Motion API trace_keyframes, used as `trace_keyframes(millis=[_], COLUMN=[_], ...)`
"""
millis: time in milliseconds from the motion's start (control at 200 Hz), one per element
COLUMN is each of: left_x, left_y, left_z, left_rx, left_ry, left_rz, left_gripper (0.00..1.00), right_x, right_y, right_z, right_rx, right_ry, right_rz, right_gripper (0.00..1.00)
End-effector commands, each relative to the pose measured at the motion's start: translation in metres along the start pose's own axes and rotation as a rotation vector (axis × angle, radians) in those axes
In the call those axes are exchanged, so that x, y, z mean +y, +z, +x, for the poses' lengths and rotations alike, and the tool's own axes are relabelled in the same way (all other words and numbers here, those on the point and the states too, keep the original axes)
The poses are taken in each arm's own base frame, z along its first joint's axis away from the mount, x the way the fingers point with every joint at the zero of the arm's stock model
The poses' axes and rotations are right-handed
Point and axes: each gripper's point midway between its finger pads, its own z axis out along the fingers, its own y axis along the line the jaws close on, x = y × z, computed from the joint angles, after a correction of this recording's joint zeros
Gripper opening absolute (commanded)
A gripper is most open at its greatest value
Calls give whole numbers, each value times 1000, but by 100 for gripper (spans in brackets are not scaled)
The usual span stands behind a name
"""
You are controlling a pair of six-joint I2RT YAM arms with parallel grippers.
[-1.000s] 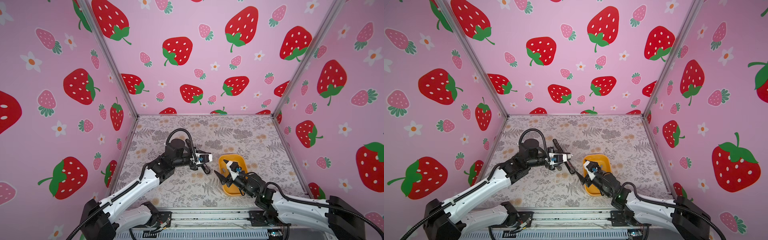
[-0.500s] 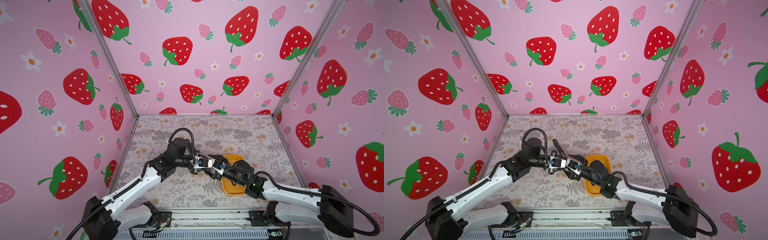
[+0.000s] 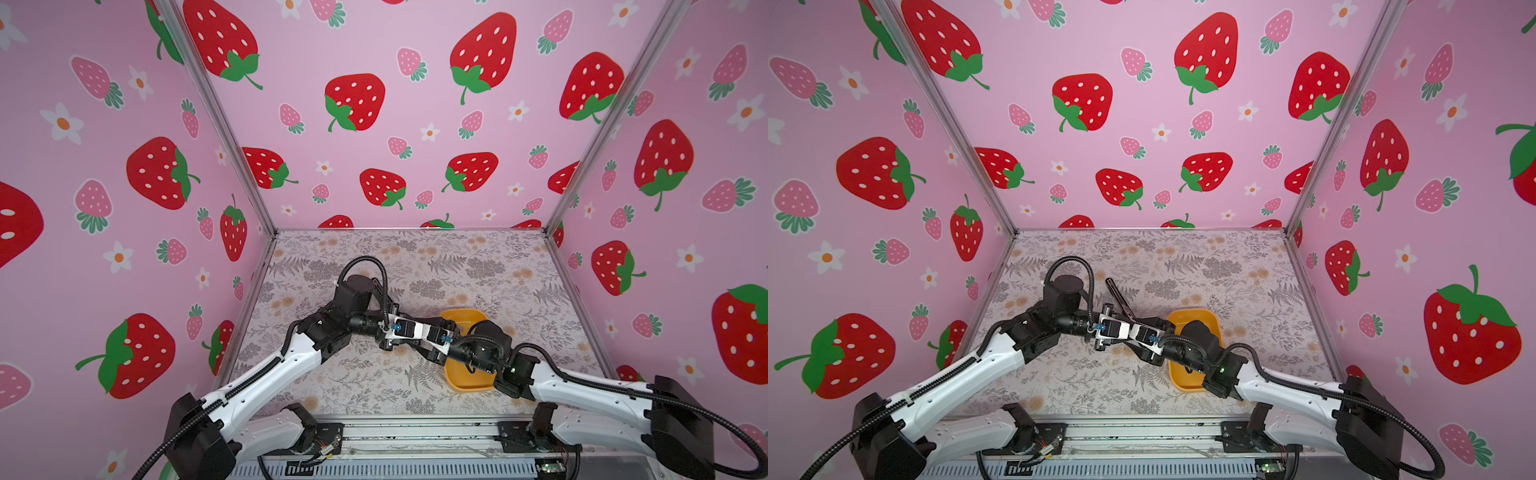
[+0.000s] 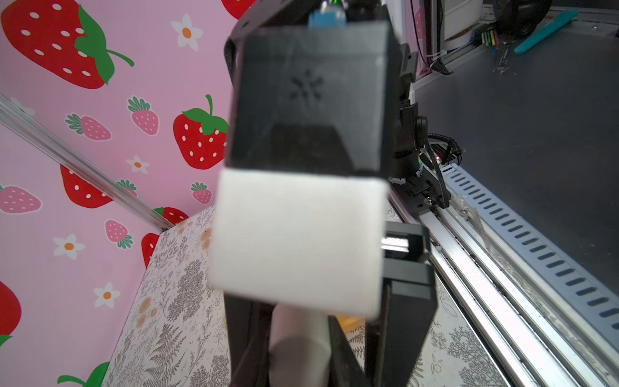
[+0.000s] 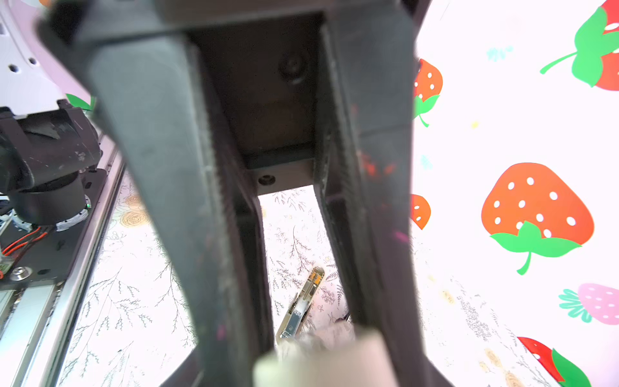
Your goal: Load the staples into the stapler
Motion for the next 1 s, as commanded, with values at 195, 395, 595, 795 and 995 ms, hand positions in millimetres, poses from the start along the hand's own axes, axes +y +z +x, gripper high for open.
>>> trace_keyframes(millis=[195,395,595,795,995], left_x=[3,1,1,60,169], left_y=[-8,-9,-8,-23,-139], left_z=[-25,-27,-26,-30,4], left_rx=[-67,-69,-63,-101,-166], left_ry=[65,74,75,-95,-674], left_rz=[23,33,30,-279,-1061], left_gripper=[0,0,0,60,99], right_x=[7,5,6,-16,-32], right_y=[-9,-2,-2,-3,10], right_z=[-1,5,3,-5,11], right_rx=[-16,22,19,24,174], right_ry=[-24,-20,-12,127,379], right_rz=[-29,-26,-33,76,162], right_gripper=[53,35,18,13,9])
